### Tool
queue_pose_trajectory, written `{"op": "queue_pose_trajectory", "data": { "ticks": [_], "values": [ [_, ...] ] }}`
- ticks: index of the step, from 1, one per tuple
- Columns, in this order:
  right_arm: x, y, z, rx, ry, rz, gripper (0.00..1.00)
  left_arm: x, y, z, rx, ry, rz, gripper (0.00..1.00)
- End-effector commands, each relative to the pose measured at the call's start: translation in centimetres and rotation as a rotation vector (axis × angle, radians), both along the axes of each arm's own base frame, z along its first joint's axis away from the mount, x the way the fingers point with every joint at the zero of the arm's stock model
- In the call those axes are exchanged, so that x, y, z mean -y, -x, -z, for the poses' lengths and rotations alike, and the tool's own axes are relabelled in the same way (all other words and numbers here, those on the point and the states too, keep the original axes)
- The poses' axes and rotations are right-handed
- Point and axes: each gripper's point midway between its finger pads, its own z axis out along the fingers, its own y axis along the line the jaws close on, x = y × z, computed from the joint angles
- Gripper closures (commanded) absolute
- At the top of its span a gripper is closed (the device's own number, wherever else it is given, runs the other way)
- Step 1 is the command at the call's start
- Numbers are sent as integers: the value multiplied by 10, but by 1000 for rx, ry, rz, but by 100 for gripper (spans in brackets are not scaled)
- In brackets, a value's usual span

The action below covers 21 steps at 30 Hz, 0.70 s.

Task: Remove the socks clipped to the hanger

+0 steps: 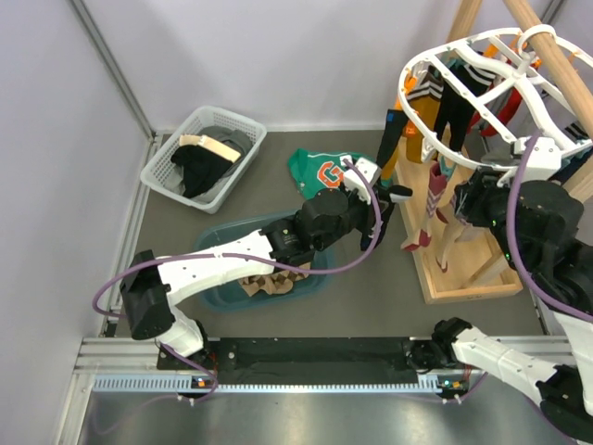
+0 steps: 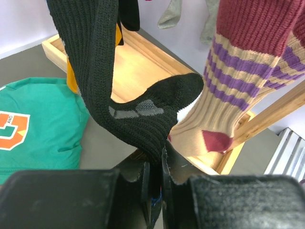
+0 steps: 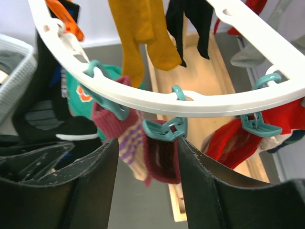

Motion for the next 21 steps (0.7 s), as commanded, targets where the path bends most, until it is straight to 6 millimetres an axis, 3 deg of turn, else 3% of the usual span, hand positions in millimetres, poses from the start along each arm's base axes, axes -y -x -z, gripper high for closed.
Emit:
{"op": "queue_pose_trajectory", "data": {
  "ticks": [1,12,17,18,21],
  "values": [
    [8,-6,-6,33,19,58,48,1,-6,-30,11,88,-21,86],
    [6,-7,17,0,55,46,46,3,-9,-29,-11,88,-3,74],
    [6,-12,14,17,56,58,62,0,-2,-39,15,100,36,52],
    [5,-12,13,20,53,55,72,0,2,-43,25,109,53,48],
    [5,-12,8,33,37,53,88,8,16,-50,67,125,124,37]
  ]
}}
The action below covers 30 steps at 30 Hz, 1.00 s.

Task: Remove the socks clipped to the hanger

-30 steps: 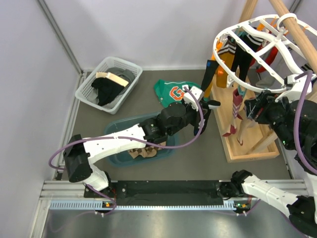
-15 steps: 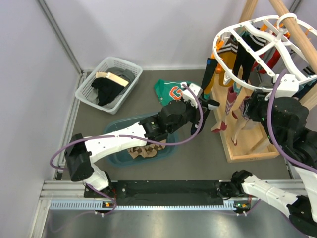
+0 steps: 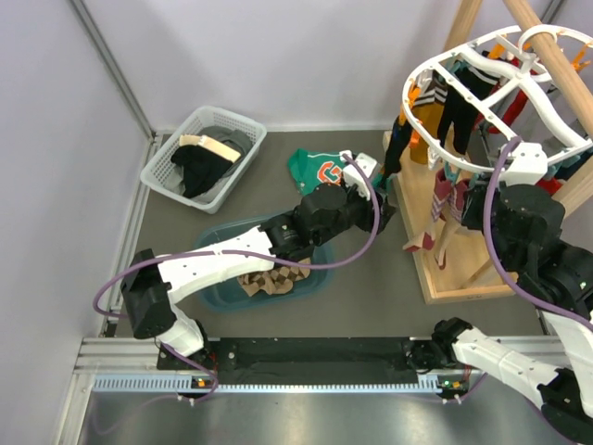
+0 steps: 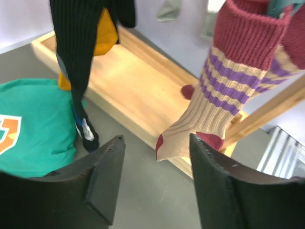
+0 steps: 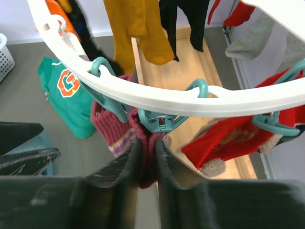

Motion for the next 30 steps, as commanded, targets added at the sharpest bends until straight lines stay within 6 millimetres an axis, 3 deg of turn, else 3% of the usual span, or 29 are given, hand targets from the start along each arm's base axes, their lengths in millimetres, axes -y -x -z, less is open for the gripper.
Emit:
{"op": "queue_pose_trajectory", "data": {
  "ticks": [1,3,5,6,12,16,20,24,25,26,27,28,29,30],
  "values": [
    [-1,-3,-21,76,-44,8,91,9,23,-47,106,107,110,34],
    [-2,-2,-23,80,-53,-1,99,21,32,-44,133,103,150,32],
    [-3,-2,-25,88,-63,-4,100,31,36,-44,147,111,176,29],
    [-2,-1,-27,95,-68,-3,100,41,38,-32,135,96,195,28],
    [-1,0,-31,105,-74,-5,100,78,33,-9,107,93,244,27],
    [-2,1,-33,111,-86,-14,100,95,26,-2,98,104,242,26],
    [-7,2,-32,112,-111,-34,100,108,12,20,83,73,202,28],
    [-8,3,-30,105,-110,-41,100,111,4,30,85,41,171,68],
    [-7,3,-31,105,-109,-40,100,109,4,38,78,28,169,83],
    [-7,4,-29,100,-105,-38,100,105,4,29,92,51,156,87],
    [-5,5,-29,101,-106,-33,100,100,5,40,83,37,150,91],
    [-4,6,-30,103,-105,-29,100,96,5,39,87,47,143,99],
    [-3,6,-31,105,-106,-28,100,90,6,25,106,79,130,100],
    [-2,8,-31,104,-107,-29,100,85,7,32,100,73,124,100]
  ]
}}
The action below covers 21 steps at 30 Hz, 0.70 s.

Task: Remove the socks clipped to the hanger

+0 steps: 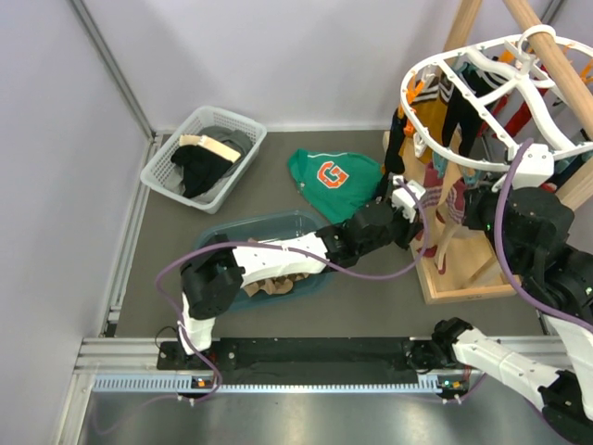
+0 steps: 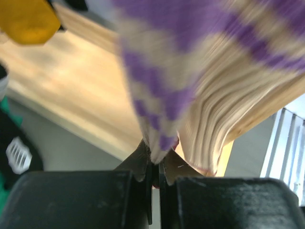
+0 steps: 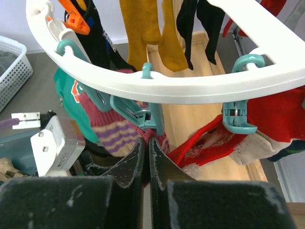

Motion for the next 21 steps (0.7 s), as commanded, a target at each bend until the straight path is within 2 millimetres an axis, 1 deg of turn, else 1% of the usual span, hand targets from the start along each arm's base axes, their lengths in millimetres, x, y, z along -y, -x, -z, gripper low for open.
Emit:
{"op": "queue_pose_trajectory", "data": {
  "ticks": [1,2,4,5,6,7,8,9,10,11,12,13,14,16,17,19,21],
  "values": [
    [3,7,-22,65,-59,-4,100,-21,-1,-46,64,124,-47,100],
    [3,8,-23,65,-59,-6,100,-26,1,-54,73,138,-50,100],
    [3,10,-25,61,-65,-16,100,-31,1,-56,81,135,-61,100],
    [3,13,-31,70,-83,-20,95,-35,3,-64,88,145,-59,100],
    [4,16,-30,59,-82,-22,91,-37,3,-64,89,144,-62,100],
    [3,17,-33,58,-89,-30,82,-41,6,-72,95,155,-64,100],
    [4,21,-43,76,-119,-31,80,-42,8,-74,99,158,-67,100],
    [6,25,-43,61,-123,-33,78,-45,8,-74,105,152,-79,100],
    [1,25,-46,53,-144,-46,76,-46,12,-78,112,156,-77,100],
    [3,30,-61,77,-172,-56,75,-48,14,-78,118,151,-83,100],
    [1,33,-65,76,-185,-64,73,-51,12,-79,141,139,-113,100],
    [-6,30,-61,35,-185,-81,70,-50,18,-81,155,133,-116,100],
    [-5,35,-76,58,-213,-93,68,-50,19,-81,169,122,-134,100],
    [-14,35,-77,27,-222,-126,64,-50,23,-82,206,98,-165,100],
    [-19,32,-84,28,-233,-137,62,-50,25,-84,214,99,-169,100],
    [-23,31,-90,31,-255,-151,57,-49,30,-86,233,89,-181,100],
    [-23,28,-98,46,-274,-140,53,-49,33,-88,251,82,-190,100]
  ]
}}
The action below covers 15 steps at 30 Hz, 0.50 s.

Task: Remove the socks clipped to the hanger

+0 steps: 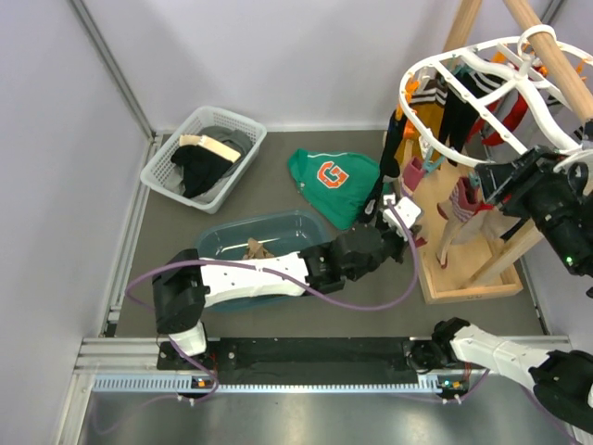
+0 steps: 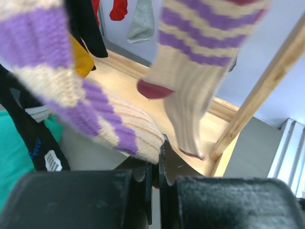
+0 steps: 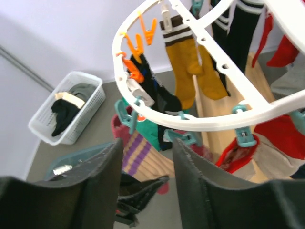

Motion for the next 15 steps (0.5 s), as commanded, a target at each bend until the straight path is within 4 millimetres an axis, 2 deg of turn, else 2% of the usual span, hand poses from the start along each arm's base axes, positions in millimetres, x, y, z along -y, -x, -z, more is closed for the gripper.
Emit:
{"op": "queue_pose_trajectory", "data": {
  "ticks": [1,6,15],
  "values": [
    [-17,-6,-2,-45,-35,-42,52,-12,-2,-39,89,55,-85,100],
    [-33,-17,2,-87,-64,-67,45,-15,0,-39,93,50,-102,100],
    [-43,-36,17,-117,-116,-15,38,-15,5,-40,92,50,-107,100]
  ]
}}
